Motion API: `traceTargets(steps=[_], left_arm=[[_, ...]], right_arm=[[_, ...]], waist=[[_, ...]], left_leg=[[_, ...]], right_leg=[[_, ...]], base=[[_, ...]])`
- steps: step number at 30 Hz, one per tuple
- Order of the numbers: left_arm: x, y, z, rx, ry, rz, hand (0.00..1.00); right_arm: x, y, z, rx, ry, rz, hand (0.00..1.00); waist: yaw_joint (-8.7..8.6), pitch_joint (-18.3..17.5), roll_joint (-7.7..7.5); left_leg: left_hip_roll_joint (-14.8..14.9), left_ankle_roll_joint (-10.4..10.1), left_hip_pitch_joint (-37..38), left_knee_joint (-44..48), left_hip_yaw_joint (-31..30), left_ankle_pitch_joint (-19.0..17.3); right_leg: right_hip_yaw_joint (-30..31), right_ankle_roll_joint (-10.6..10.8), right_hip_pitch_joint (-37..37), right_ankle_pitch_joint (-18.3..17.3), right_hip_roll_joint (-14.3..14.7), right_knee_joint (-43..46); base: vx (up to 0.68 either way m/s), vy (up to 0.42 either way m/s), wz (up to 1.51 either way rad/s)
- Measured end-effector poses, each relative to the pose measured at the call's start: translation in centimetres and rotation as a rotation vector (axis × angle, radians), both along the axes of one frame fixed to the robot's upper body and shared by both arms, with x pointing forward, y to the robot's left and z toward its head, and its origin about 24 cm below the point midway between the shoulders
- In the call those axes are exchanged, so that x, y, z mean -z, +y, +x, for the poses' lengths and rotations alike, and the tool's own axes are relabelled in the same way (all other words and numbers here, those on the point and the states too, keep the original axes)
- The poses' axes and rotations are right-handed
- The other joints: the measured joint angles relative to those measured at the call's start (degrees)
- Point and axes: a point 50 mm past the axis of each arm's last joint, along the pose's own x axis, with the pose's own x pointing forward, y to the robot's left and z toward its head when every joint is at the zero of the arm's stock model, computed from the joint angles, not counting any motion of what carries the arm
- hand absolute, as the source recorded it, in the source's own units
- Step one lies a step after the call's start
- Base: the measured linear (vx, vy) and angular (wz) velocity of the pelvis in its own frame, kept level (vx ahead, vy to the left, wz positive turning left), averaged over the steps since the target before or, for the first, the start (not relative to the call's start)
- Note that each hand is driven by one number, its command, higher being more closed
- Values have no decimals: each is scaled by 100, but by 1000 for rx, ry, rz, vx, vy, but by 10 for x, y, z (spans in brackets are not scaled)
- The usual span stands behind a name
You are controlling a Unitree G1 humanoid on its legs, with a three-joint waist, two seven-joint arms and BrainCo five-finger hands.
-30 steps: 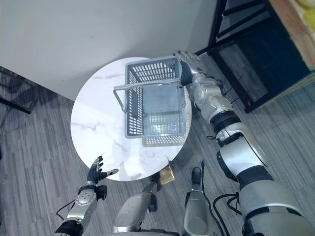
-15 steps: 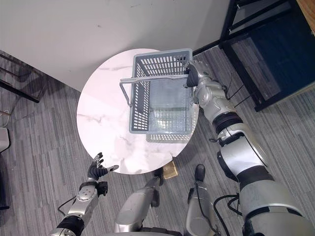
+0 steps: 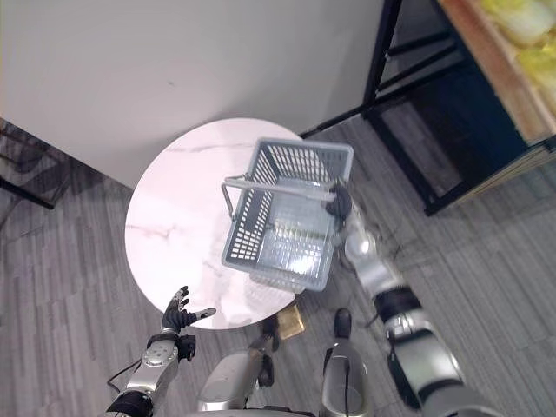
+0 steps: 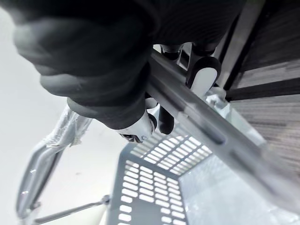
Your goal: Pick vegetable in the basket
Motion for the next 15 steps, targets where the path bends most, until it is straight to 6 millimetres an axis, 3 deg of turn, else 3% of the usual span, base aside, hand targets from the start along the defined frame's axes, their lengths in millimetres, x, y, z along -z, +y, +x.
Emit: traceTargets(steps=[5, 8, 11, 15], left_arm=[[9, 6, -24, -3, 65, 12, 0], [11, 5, -31, 0, 83, 2, 0], [12, 2, -41, -7, 88, -15, 0], [5, 5, -46, -68, 47, -33, 0]], right_arm=[[10, -21, -48, 81, 13, 164, 100], [16, -25, -61, 95, 25, 206, 100], [19, -25, -65, 112, 35, 244, 100], [8, -18, -80, 137, -36, 366, 100]], waist=[[-229, -486, -121], [-364, -591, -164], [-369, -649, -232], [-215, -629, -424]], left_leg=[[7, 17, 234, -5, 269, -152], [8, 7, 345, -9, 363, -206], [60, 22, 499, -25, 607, -289], [132, -1, 660, 43, 1280, -360]], right_leg=[[281, 88, 200, 53, 39, -243], [419, 118, 288, 73, 56, -292], [660, 148, 317, 97, 88, -289], [1199, 128, 199, 296, 175, -258]], base=[[14, 12, -28], [12, 4, -16], [-6, 10, -44], [-4, 14, -69]])
